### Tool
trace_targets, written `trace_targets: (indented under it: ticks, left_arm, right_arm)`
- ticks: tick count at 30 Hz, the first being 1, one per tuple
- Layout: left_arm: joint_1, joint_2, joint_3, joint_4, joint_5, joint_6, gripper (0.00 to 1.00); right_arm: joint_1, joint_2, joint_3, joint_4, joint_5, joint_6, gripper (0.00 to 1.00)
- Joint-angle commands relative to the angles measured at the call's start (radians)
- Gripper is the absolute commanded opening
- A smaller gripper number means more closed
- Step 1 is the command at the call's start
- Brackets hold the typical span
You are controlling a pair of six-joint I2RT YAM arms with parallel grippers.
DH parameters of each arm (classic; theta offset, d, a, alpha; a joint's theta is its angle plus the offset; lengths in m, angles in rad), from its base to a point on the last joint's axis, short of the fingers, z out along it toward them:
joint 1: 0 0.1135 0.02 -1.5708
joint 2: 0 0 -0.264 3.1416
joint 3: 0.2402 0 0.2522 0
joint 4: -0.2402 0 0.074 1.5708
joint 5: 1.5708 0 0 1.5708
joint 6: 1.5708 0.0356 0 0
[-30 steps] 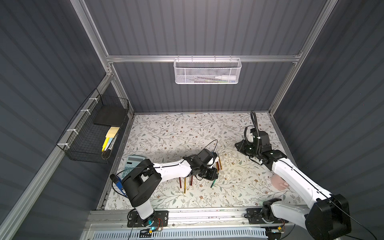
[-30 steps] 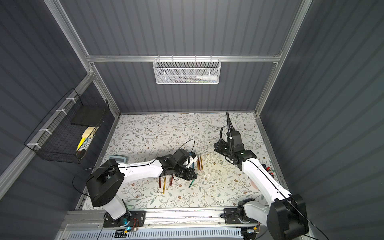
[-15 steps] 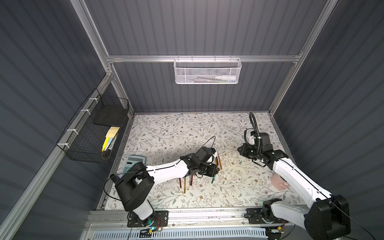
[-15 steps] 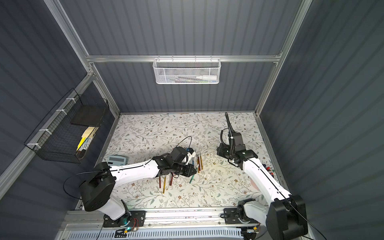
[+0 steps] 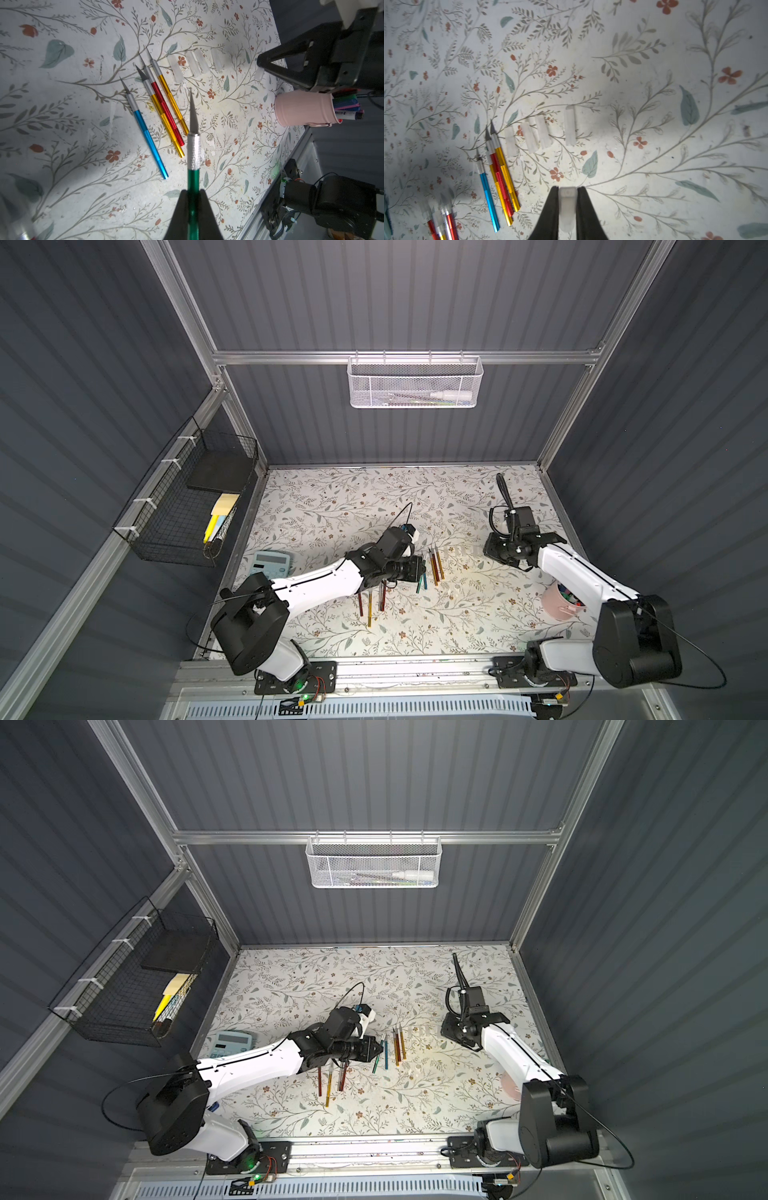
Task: Remove protective caps from carving knives
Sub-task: Place the protective sleeve at the center of the board.
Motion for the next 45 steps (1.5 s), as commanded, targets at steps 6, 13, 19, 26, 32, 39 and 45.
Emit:
trace_targets:
  ticks: [6, 13, 19, 26, 32, 39, 45]
  left_arm:
    - [0.007, 0.004, 0.011, -0.027, -0.009, 0.006, 0.04]
    - [0.007, 0.01, 0.008, -0.018, -0.005, 0.003, 0.04]
    - [0.007, 0.007, 0.001, -0.018, -0.001, 0.008, 0.04]
    - [0.007, 0.012, -0.002, -0.019, -0.001, 0.016, 0.04]
    - [0.008, -0.003, -0.007, -0.018, -0.001, 0.014, 0.04]
    - [0.007, -0.001, -0.02, -0.005, 0.005, 0.011, 0.04]
    - [0.007, -0.005, -0.029, 0.012, 0.01, 0.009, 0.04]
  right_arm:
    - [-0.022, 0.093, 0.037, -0.011, 0.043, -0.027, 0.06]
    - [-0.027, 0.173, 0.071, -0.008, 0.059, -0.037, 0.07]
    - [-0.027, 0.234, 0.111, -0.006, 0.056, -0.033, 0.07]
    - [-0.027, 0.302, 0.15, -0.007, 0.051, -0.035, 0.07]
    - [-0.027, 0.339, 0.164, -0.013, 0.063, -0.047, 0.1]
    - [-0.027, 0.348, 0.177, -0.021, 0.073, -0.05, 0.15]
    - [-0.027, 0.337, 0.181, -0.038, 0.09, -0.058, 0.22]
